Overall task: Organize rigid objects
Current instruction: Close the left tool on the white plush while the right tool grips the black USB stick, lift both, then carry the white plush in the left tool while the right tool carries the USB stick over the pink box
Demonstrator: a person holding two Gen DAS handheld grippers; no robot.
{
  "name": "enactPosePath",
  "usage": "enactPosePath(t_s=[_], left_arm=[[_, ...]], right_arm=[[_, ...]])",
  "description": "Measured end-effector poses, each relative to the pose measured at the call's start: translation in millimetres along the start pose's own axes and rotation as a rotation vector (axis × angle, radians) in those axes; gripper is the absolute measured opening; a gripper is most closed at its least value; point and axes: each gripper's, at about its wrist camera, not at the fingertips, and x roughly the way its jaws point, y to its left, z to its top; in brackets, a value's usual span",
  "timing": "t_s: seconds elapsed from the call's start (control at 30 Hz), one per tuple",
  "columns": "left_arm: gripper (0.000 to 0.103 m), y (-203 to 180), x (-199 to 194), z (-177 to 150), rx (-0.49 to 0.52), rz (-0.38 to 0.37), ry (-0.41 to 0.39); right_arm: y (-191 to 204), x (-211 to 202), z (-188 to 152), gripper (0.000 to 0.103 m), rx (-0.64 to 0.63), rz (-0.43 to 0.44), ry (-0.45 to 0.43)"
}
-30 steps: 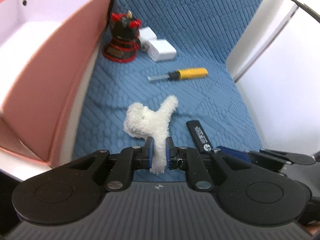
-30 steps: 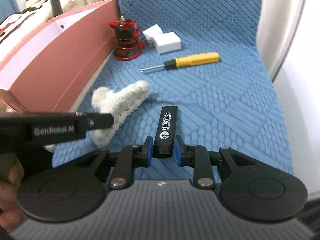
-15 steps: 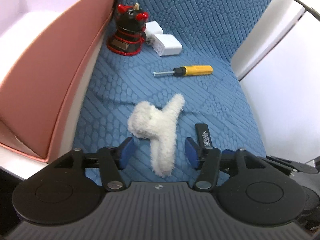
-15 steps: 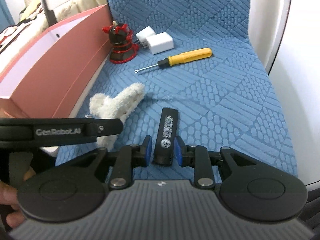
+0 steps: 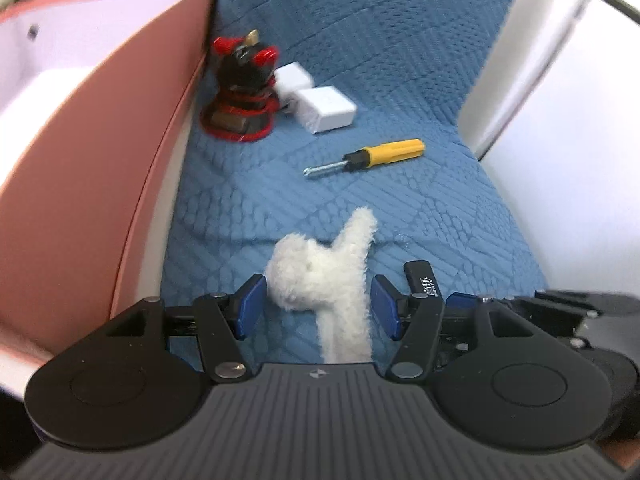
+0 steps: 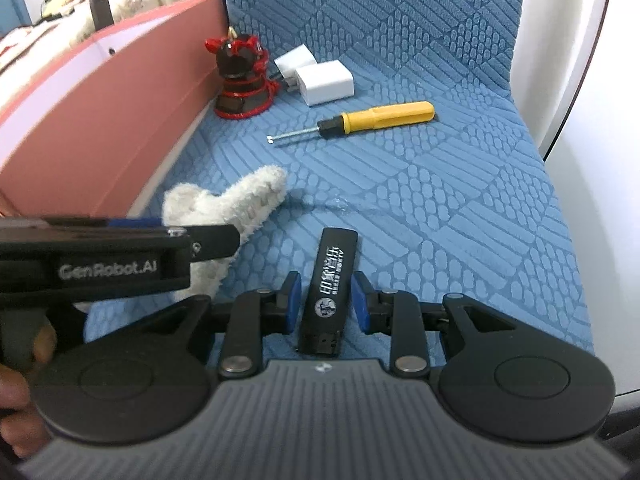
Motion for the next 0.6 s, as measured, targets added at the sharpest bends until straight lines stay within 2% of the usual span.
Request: enactPosePath(t_s=[0.1,0.27,0.4,0.5,0.6], left_arm=[[0.064,-2,2,1,0.041,0.019,-0.027],[0.064,0,9,0,0.036,0.013,-0.017],[0.054,0,10,-2,0.046,0.010,-0.028],[0.051,-2,9,-1,0.069,0.014,-0.038],[0.051,1,7,2,0.037,-0.015,-0.027]], right_arm=[[-1,4,0,0.030,-0.010,-0.016,-0.002],[0,5,0,0.028,-0.024,-0.021,-0.009],[1,3,-1,0.028,-0.030,-0.027,-0.011],[-1,3,-2,0.028,-0.019,-0.037,-0.018],[-5,3,-1,0.028,0.006,-0.046,-0.015]])
